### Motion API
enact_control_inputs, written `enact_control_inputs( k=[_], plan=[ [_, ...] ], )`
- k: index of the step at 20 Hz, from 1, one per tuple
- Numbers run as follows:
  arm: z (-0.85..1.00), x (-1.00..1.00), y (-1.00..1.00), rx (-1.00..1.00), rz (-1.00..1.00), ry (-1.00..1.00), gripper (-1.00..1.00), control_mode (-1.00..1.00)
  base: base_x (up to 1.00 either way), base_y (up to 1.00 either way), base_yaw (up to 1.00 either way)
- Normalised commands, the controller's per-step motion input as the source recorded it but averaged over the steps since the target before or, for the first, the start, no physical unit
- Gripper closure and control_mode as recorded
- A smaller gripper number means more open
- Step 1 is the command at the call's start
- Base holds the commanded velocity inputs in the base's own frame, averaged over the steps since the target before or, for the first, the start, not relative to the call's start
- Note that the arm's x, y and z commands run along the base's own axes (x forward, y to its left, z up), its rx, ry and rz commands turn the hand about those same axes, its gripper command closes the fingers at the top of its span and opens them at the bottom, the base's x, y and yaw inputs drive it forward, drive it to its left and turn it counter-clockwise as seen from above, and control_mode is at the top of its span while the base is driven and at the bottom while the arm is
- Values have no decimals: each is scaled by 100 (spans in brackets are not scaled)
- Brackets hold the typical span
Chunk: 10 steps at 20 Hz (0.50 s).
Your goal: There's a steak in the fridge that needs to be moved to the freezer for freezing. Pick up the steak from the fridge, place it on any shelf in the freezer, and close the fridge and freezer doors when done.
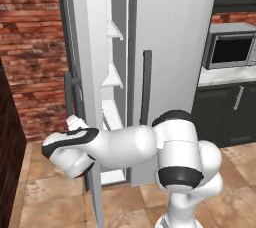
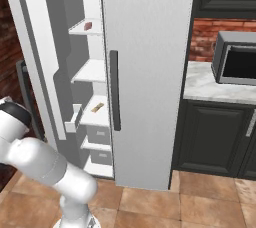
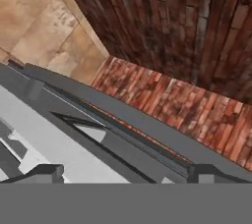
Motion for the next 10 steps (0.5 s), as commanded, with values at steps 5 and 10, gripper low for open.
enact_control_inputs(
  k=[5, 10],
  plan=[
    [-10, -51, 100, -34, -4, -4, -100, -100, 0, 0, 0],
    [-34, 7, 100, -26, -16, 0, -100, -100, 0, 0, 0]
  ],
)
